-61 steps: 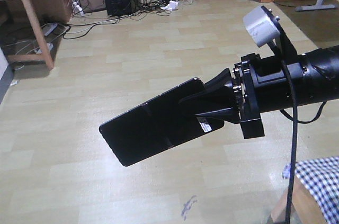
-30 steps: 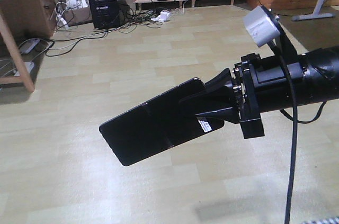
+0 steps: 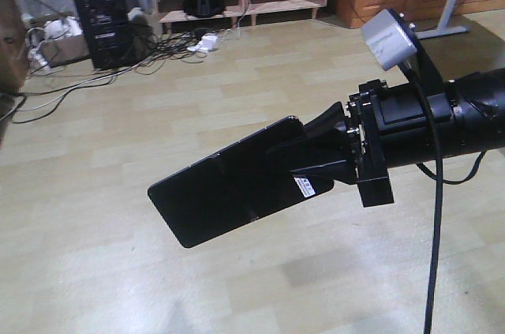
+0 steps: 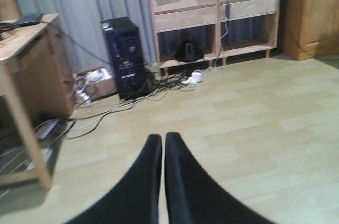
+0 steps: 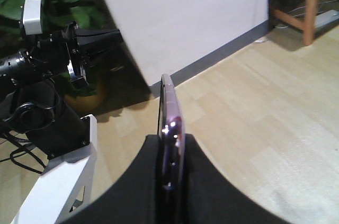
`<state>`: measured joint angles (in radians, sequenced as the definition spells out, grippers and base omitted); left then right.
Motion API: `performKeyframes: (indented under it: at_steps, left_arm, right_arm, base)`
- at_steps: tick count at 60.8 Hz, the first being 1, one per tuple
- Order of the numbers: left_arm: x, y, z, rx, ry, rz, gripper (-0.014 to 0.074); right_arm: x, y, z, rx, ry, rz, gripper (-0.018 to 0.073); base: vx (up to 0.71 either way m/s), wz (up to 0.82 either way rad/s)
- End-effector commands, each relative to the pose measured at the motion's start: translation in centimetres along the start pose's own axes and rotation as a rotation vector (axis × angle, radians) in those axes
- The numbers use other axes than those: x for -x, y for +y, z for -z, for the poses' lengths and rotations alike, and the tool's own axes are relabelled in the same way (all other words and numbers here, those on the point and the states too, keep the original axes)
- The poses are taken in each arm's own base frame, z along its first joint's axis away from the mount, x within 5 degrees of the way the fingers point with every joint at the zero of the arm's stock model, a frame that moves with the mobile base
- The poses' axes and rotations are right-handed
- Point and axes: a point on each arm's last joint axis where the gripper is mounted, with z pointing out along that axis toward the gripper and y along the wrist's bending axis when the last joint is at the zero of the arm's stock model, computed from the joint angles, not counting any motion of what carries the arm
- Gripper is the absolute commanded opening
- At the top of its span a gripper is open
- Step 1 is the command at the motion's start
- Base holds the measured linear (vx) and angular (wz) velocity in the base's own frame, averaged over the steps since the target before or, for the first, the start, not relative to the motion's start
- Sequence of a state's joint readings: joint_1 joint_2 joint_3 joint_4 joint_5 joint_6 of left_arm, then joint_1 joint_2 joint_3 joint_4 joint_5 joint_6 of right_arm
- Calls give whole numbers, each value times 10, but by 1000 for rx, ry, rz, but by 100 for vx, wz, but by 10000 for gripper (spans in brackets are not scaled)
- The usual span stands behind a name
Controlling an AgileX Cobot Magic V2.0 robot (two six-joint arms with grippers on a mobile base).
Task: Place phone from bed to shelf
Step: 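Hold the phone in the right gripper while the base turns away from the bed, then hold the phone while the base drives up to the wooden shelf unit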
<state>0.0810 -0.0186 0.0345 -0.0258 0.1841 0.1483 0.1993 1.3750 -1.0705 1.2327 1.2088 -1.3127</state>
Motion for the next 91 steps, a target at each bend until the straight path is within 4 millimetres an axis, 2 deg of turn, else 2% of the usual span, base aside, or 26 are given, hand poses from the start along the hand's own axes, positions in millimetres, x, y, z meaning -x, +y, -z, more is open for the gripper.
performKeyframes:
  at_steps: [1,46,91]
  left_arm:
    - [14,2,3,14,-101,15,1]
    - [14,2,3,14,-101,15,1]
    - [14,2,3,14,-101,15,1]
  right_arm:
    - [16,18,9,76,-88,21,-2]
    - [16,18,9,76,-89,20,-2]
    - [16,18,9,76,-89,20,-2]
  base:
    - [47,-26]
    - [49,-29]
    - [54,-12]
